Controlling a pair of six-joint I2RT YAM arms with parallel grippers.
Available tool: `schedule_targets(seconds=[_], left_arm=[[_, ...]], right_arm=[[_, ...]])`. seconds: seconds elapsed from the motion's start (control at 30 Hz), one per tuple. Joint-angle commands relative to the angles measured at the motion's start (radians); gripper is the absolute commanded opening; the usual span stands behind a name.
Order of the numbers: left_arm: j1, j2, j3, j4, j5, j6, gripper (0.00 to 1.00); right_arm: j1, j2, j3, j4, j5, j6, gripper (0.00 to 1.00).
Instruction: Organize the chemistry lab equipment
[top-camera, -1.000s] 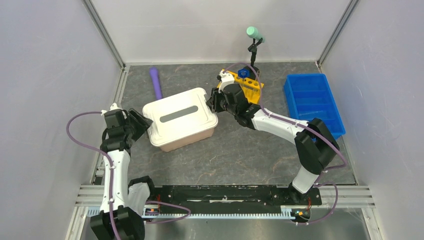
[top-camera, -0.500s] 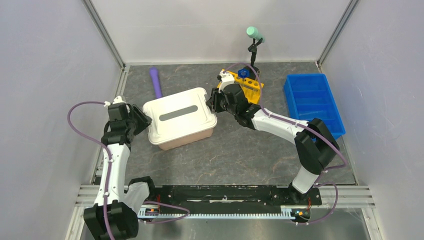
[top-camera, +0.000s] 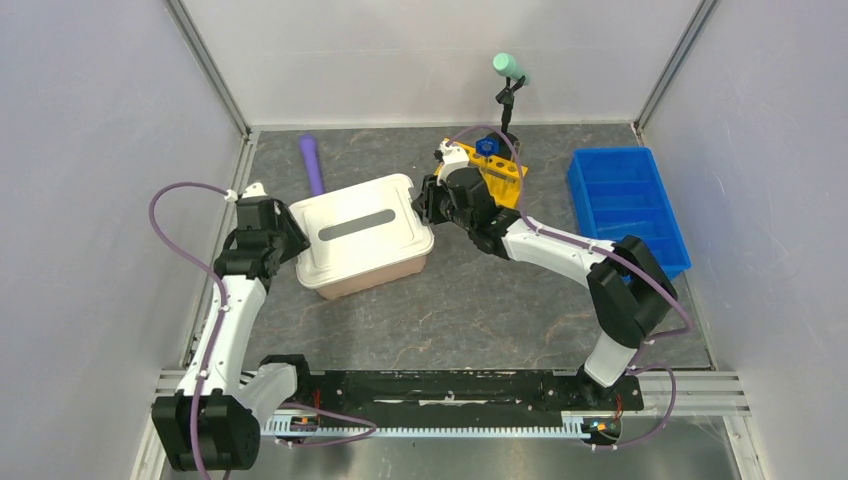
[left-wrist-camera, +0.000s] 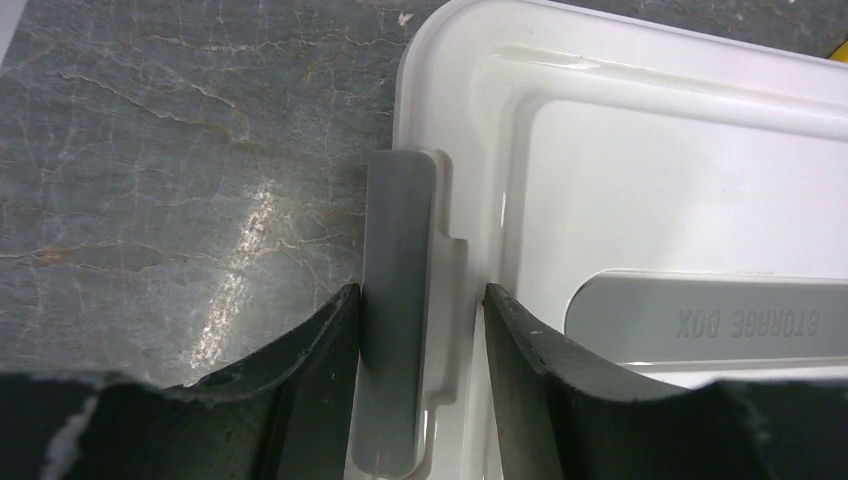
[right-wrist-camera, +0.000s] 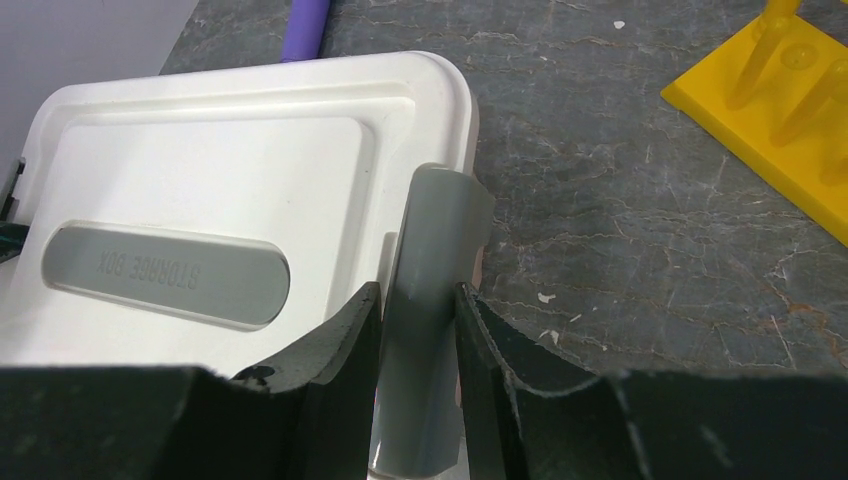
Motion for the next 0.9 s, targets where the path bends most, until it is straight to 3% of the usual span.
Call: schedule_targets(seconds=[0.0, 0.27, 0.63, 0.87], left_arm=[[-0.109, 0.04, 0.051, 0.005, 0.063, 0.017, 0.5], [-0.146, 0.062, 0.077, -0.015, -0.009, 0.018, 0.47], [-0.144, 0.036, 0.153, -0.111, -0.263, -0.001, 0.71], [-0.144, 0.001, 0.19, -0.116, -0.245, -0.01, 0.76]], right_arm=[[0.089, 0.066, -0.004, -0.049, -0.146, 0.044, 0.37], [0.123, 0.079, 0.002, -0.043, -0.17, 0.065, 0.37], [0.123, 0.018, -0.097, 0.071, -0.24, 0.224, 0.49], [0.126, 0.018, -0.126, 0.139, -0.297, 0.262, 0.47]])
